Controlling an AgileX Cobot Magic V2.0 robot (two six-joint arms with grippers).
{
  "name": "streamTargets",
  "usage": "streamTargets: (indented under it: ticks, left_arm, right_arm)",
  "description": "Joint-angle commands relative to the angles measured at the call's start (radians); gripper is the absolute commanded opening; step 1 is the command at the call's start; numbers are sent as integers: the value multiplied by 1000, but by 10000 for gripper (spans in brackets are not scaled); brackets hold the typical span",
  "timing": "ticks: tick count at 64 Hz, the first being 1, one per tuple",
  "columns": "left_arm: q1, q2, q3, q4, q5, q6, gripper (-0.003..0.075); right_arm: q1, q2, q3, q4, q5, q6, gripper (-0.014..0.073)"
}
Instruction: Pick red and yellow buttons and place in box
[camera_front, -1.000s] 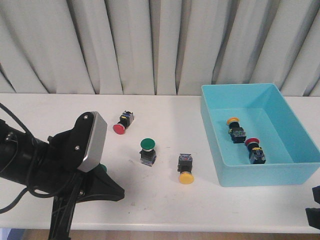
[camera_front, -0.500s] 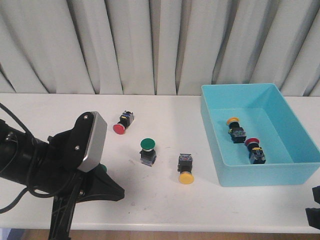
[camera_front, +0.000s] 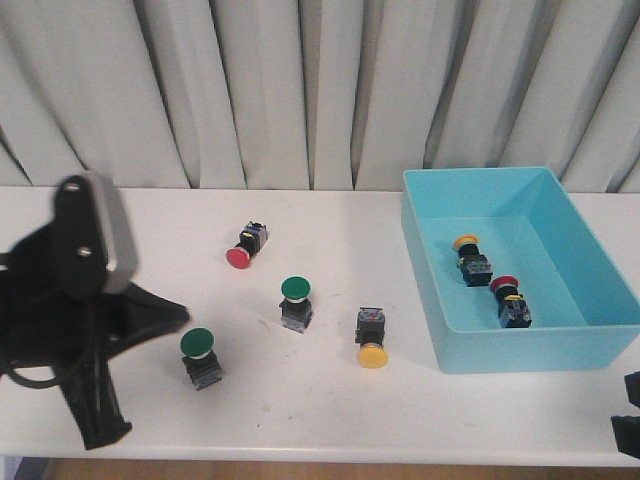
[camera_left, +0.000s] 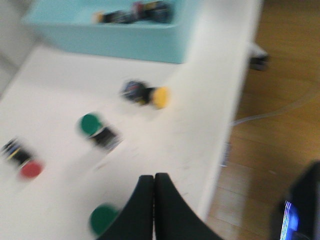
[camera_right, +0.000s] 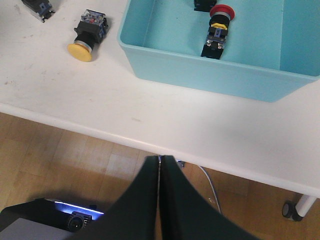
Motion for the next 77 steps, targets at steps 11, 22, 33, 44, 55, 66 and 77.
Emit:
streamTargets:
  ticks: [11,22,33,44,55,66,77]
  left_arm:
    - [80,-281,191,428,-295,-769,-6]
    - [199,-510,352,630,-304,-1020,-6]
    - [279,-760,536,652,-317,-1035,-6]
    - [299,-933,702,651,-427,-1084,-6]
    - [301,-1038,845,651,-602,-1118,-6]
    - [301,-1119,904,651,-665,-1132,-6]
    - [310,-1117,904,651,-649,-1132,-6]
  right_arm:
    - [-4,-3,-24,7,-48,-4,-8]
    - [-4,-3,-24,7,-48,-4,-8]
    - [-4,-3,-24,7,-47,-4,-8]
    - [-4,-3,-24,7,-42,-4,-8]
    - [-4,-3,-24,7,-42,-4,-8]
    - [-4,-3,-24,7,-42,-4,-8]
    - [-4,-3,-24,7,-42,-4,-8]
